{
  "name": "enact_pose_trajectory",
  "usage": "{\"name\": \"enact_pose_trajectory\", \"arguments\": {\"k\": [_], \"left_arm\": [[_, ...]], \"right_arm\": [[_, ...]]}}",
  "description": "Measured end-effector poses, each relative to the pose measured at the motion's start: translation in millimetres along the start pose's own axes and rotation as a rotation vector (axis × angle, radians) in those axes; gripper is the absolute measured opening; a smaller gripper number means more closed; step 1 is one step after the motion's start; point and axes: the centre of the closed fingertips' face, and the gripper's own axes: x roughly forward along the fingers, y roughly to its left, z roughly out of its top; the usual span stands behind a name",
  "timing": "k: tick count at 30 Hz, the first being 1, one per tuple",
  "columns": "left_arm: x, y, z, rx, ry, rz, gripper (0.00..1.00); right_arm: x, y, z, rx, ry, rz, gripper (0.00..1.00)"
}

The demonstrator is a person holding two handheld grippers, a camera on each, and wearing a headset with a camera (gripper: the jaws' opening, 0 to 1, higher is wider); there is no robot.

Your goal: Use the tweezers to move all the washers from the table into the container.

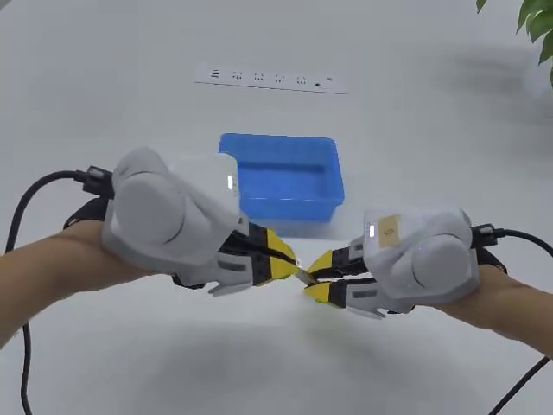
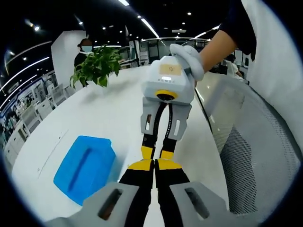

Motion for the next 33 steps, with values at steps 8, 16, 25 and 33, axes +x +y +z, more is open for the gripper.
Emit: {"name": "enact_pose_trajectory", "arguments": {"k": [8, 16, 25, 33], "left_arm": [[26.5, -3.1, 22.2, -0.038, -0.129, -0.010, 0.05], [36.0, -2.5, 29.5, -0.034, -0.145, 0.005, 0.04], [23.3, -6.2, 25.5, -0.019, -0.120, 0.024, 0.04], [2.0, -6.8, 18.7, -0.012, -0.116, 0.032, 0.04]], "right_arm": [[-11.4, -2.7, -9.9, 0.047, -0.054, -0.009, 0.09], [-14.1, -3.7, -12.4, 0.058, -0.073, -0.017, 0.09], [-7.9, -1.2, -2.3, 0.080, -0.090, -0.022, 0.10], [-3.6, 4.4, 9.2, 0.096, -0.093, -0.012, 0.14]]}}
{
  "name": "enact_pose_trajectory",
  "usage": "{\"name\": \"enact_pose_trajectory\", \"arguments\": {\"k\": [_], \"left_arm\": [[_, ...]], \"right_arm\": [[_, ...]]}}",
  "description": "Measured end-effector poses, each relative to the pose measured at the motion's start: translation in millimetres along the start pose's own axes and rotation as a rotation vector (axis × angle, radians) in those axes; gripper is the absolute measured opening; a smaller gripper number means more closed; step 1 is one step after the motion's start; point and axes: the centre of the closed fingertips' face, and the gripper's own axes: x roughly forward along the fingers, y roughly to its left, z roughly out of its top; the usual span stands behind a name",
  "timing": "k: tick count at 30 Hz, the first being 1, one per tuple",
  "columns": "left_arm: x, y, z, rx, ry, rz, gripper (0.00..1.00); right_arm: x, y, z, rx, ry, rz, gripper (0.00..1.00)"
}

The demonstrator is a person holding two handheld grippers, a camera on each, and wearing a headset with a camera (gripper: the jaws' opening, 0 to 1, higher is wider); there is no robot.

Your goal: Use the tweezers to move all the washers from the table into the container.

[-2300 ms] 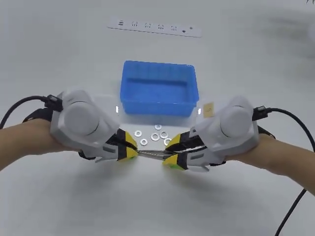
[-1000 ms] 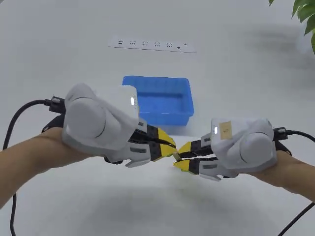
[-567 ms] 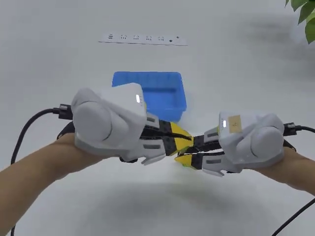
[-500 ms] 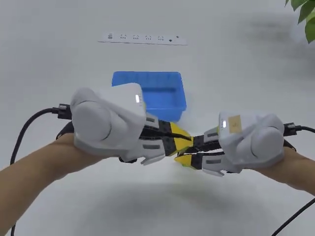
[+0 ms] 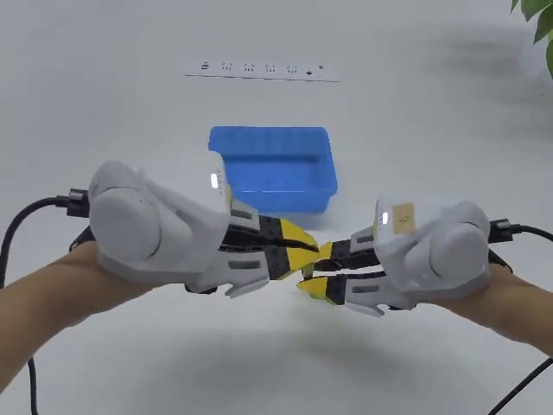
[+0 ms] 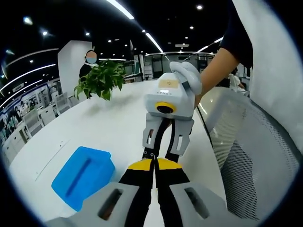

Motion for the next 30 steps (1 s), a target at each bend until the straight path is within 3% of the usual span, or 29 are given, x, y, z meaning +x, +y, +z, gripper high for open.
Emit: {"name": "enact_pose_trajectory", "arguments": {"k": [9, 18, 25, 30], "left_arm": [[-26.3, 13.3, -5.1, -0.011, -0.004, 0.048, 0.05], [-34.9, 25.8, -7.6, 0.002, -0.013, 0.072, 0.05], [-25.4, 33.0, 4.8, -0.006, -0.061, 0.056, 0.05], [-11.4, 37.5, 7.1, 0.012, -0.059, 0.037, 0.05]], "right_arm": [[1.6, 0.3, 5.0, 0.004, -0.009, -0.017, 0.22], [1.8, -0.2, -2.9, 0.016, 0.006, -0.022, 0.27], [-3.1, -6.3, -9.8, 0.039, 0.008, -0.045, 0.31], [-6.3, -8.9, -13.1, 0.054, 0.009, -0.060, 0.34]]}}
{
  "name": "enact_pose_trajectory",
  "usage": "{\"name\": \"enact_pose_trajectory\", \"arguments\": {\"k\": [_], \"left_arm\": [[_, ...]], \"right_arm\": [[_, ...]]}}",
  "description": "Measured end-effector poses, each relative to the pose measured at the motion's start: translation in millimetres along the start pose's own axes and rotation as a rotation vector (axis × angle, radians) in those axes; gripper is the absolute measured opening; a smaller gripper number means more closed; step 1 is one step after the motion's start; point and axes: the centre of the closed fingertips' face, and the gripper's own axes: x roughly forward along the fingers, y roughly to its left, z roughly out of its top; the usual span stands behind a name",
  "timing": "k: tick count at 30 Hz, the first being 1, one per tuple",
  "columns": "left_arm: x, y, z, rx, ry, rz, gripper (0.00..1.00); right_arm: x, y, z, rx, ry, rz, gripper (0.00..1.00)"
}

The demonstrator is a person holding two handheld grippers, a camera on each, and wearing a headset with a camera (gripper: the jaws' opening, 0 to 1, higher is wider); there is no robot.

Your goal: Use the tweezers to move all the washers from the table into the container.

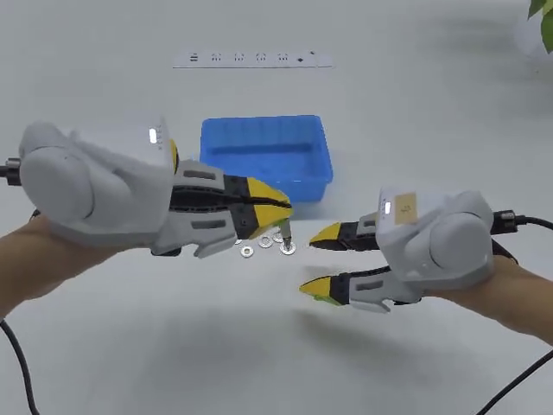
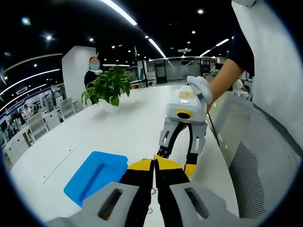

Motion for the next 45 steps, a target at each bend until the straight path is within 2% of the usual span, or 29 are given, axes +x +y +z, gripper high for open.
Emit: {"name": "enact_pose_trajectory", "arguments": {"k": [5, 12, 18, 34, 41, 45], "left_arm": [[5.7, -0.2, -6.9, 0.004, 0.027, -0.024, 0.05], [2.2, -1.1, -14.3, -0.002, 0.044, -0.030, 0.05], [3.6, 2.2, -13.3, -0.003, 0.039, -0.030, 0.05], [7.5, 5.2, -15.8, -0.015, 0.043, -0.045, 0.05], [3.5, 5.7, -18.4, 0.001, 0.079, -0.070, 0.05], [3.7, 4.8, -18.9, 0.008, 0.094, -0.086, 0.05]], "right_arm": [[-2.2, -1.7, -4.7, 0.016, 0.005, -0.006, 0.36], [-0.9, -3.7, -4.7, 0.031, 0.005, -0.007, 0.37], [0.9, -4.6, -1.4, 0.030, 0.002, -0.005, 0.37], [-0.2, -6.0, -5.4, 0.057, 0.002, -0.009, 0.41], [2.8, -8.8, 3.8, 0.089, -0.034, 0.004, 0.44], [7.7, -12.0, 7.4, 0.078, -0.038, 0.012, 0.43]]}}
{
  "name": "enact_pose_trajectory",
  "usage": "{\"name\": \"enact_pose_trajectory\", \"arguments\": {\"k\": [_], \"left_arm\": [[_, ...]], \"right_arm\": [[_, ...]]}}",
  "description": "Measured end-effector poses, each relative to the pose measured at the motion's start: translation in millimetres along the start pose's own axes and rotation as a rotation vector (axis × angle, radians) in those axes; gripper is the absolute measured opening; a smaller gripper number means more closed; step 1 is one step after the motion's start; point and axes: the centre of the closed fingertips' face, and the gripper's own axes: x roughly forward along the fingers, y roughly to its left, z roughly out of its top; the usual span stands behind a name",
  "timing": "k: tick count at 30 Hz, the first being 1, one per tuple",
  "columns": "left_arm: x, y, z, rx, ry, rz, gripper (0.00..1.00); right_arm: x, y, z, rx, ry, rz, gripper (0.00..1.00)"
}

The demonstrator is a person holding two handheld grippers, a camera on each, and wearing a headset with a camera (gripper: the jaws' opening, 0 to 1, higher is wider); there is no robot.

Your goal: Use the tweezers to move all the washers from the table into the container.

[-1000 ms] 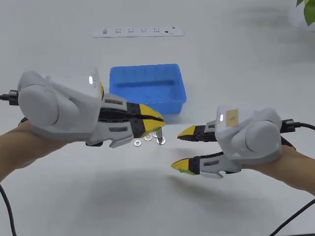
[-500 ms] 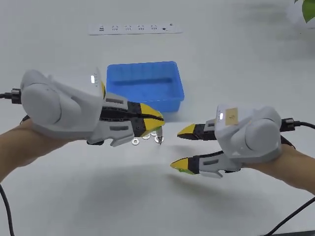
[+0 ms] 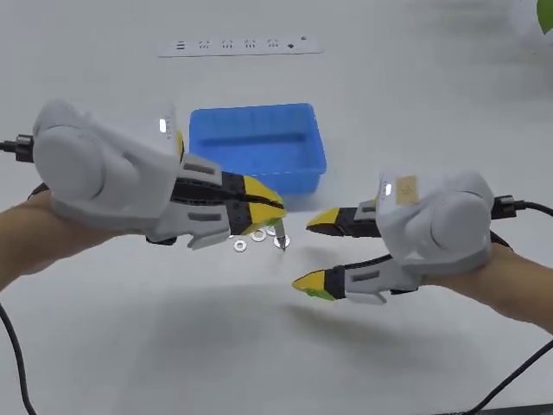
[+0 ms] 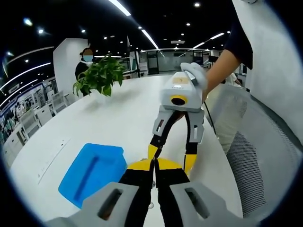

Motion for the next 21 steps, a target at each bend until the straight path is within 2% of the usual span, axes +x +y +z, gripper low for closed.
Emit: {"name": "enact_pose_trajectory", "arguments": {"k": [4, 14, 18, 21], "left_arm": [[2.1, -0.9, 0.5, 0.009, 0.011, -0.011, 0.05], [1.8, -1.0, -3.4, 0.023, 0.053, -0.024, 0.05], [2.0, -2.0, -5.3, 0.027, 0.062, -0.022, 0.05], [1.9, -1.9, -7.2, 0.030, 0.071, -0.019, 0.05]], "right_arm": [[7.0, -3.0, 2.0, -0.014, 0.007, 0.013, 0.38], [22.3, -8.3, 19.2, -0.067, -0.012, 0.060, 0.26], [24.9, -7.2, 16.2, -0.102, 0.012, 0.075, 0.22], [25.4, -5.4, 16.5, -0.113, 0.008, 0.085, 0.15]]}}
